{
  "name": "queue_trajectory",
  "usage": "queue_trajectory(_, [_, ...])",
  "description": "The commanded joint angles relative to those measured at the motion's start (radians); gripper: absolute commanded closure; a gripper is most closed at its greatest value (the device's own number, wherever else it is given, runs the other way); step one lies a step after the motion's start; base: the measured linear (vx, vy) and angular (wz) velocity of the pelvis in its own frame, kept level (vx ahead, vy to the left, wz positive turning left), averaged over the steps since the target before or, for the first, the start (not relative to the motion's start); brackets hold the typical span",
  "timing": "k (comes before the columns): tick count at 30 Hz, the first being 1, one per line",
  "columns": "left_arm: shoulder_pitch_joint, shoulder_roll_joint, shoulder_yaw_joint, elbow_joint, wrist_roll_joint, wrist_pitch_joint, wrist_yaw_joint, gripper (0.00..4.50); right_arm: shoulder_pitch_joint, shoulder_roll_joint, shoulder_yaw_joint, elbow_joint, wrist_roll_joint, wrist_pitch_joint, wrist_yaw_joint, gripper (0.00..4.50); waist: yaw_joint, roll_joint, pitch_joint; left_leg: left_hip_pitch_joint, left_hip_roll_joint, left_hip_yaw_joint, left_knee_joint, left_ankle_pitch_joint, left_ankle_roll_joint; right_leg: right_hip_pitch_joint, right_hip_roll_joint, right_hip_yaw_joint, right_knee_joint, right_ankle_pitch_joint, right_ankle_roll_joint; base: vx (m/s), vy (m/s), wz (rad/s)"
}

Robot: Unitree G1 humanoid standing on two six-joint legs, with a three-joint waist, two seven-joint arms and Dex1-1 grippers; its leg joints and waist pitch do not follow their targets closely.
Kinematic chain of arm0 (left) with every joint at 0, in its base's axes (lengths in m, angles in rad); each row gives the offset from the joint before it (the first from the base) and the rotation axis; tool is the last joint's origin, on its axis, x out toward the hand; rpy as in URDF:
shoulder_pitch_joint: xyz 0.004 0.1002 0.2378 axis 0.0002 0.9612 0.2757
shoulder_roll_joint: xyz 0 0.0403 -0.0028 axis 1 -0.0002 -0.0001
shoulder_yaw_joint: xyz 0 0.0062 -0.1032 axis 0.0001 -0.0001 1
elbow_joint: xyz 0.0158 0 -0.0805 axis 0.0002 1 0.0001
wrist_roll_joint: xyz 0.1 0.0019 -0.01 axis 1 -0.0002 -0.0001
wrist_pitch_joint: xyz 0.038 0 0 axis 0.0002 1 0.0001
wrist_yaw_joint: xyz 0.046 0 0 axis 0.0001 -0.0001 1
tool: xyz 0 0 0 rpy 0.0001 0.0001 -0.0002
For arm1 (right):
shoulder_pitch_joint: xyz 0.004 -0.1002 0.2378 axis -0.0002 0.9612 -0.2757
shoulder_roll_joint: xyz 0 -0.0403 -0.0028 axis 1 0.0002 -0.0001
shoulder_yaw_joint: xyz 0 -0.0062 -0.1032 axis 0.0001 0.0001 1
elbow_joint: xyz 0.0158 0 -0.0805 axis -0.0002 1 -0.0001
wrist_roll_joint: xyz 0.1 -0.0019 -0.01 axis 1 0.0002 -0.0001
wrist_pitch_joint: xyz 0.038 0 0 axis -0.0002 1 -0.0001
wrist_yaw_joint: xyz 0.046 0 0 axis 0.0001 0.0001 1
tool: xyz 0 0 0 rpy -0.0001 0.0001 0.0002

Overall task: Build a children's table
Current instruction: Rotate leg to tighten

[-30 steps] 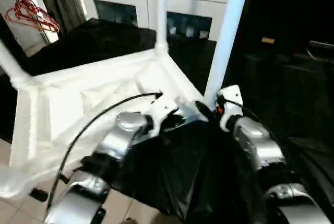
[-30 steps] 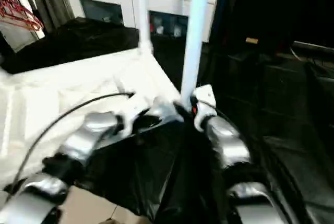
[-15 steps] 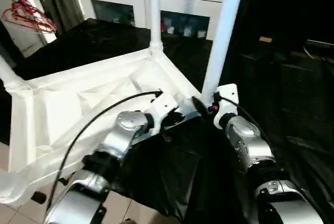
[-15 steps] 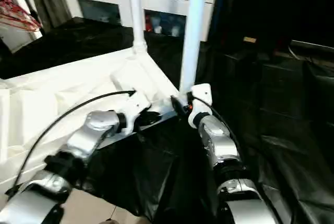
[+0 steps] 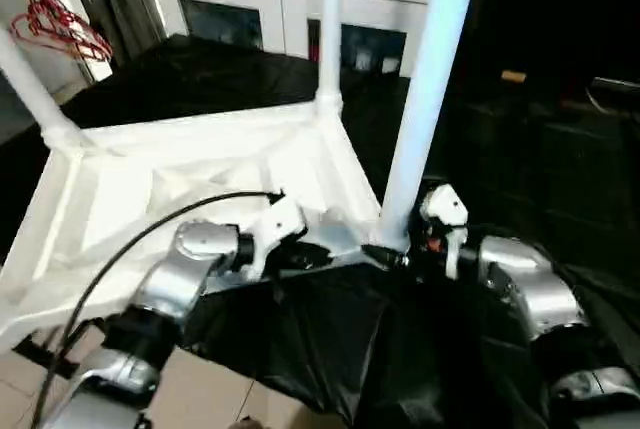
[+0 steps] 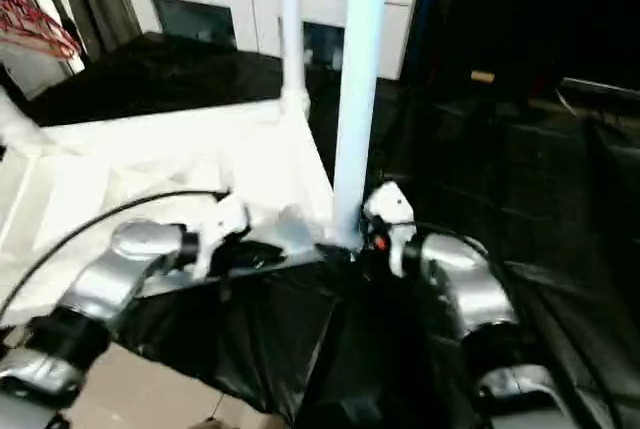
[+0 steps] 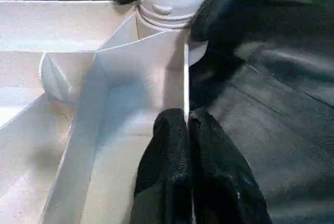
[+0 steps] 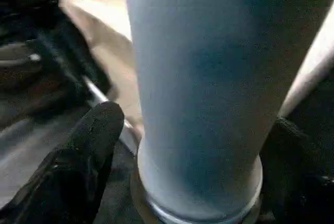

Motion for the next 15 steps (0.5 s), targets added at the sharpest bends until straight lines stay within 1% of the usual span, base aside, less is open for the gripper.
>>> queue_trajectory(1, [-0.005, 0.000, -0.004, -0.057, -0.044, -0.005, -0.038, 4.50, 0.007, -0.006, 0.027, -0.038, 0.018, 0.023, 0.053, 0.59, 0.004, -0.013, -0.062, 0.006, 0.044, -0.006, -0.068, -0.177, 0.079, 0.052, -0.079, 0.046, -0.067, -0.232, -0.216, 0.000, 0.000, 0.00])
queue_trajectory(2, [-0.003, 0.006, -0.004, -0.061, -0.047, -0.003, -0.048, 4.50, 0.009, -0.010, 0.029, -0.042, 0.020, 0.027, 0.063, 0.59, 0.006, -0.011, -0.061, 0.007, 0.044, -0.006, -0.068, -0.176, 0.078, 0.051, -0.078, 0.045, -0.067, -0.229, -0.219, 0.000, 0.000, 0.00])
queue_trajectory(3, [-0.002, 0.012, -0.005, -0.064, -0.049, -0.002, -0.057, 4.50, 0.009, -0.011, 0.030, -0.045, 0.021, 0.030, 0.070, 0.76, 0.006, -0.013, -0.061, 0.008, 0.044, -0.006, -0.068, -0.177, 0.076, 0.050, -0.078, 0.045, -0.066, -0.228, -0.219, 0.000, 0.000, 0.00])
queue_trajectory(5, [0.002, 0.028, -0.010, -0.067, -0.047, -0.006, -0.075, 4.50, 0.013, -0.017, 0.037, -0.051, 0.019, 0.034, 0.090, 0.94, 0.008, -0.012, -0.061, 0.008, 0.043, -0.006, -0.069, -0.181, 0.073, 0.050, -0.079, 0.046, -0.068, -0.238, -0.217, 0.000, 0.000, 0.00])
queue_trajectory(8, [0.008, 0.039, -0.012, -0.077, -0.048, 0.004, -0.096, 4.50, 0.020, -0.022, 0.044, -0.068, 0.022, 0.049, 0.111, 1.04, 0.011, -0.014, -0.062, 0.008, 0.042, -0.006, -0.068, -0.173, 0.068, 0.051, -0.079, 0.047, -0.067, -0.234, -0.213, 0.000, 0.000, 0.00])
queue_trajectory(10, [0.010, 0.043, -0.014, -0.083, -0.051, 0.009, -0.101, 4.50, 0.023, -0.025, 0.047, -0.077, 0.024, 0.056, 0.117, 1.31, 0.011, -0.013, -0.062, 0.007, 0.043, -0.006, -0.068, -0.170, 0.068, 0.051, -0.079, 0.046, -0.067, -0.230, -0.214, 0.000, 0.000, 0.00])
queue_trajectory(12, [0.011, 0.046, -0.016, -0.084, -0.053, 0.011, -0.105, 4.50, 0.024, -0.026, 0.049, -0.081, 0.026, 0.060, 0.120, 1.39, 0.012, -0.013, -0.062, 0.008, 0.042, -0.006, -0.068, -0.166, 0.068, 0.050, -0.078, 0.046, -0.066, -0.225, -0.215, 0.000, 0.000, 0.00])
queue_trajectory(15, [0.010, 0.048, -0.017, -0.081, -0.054, 0.010, -0.106, 4.50, 0.024, -0.027, 0.050, -0.085, 0.027, 0.064, 0.125, 1.71, 0.014, -0.013, -0.062, 0.009, 0.042, -0.005, -0.067, -0.168, 0.066, 0.050, -0.079, 0.046, -0.066, -0.226, -0.215, 0.000, 0.000, 0.00])
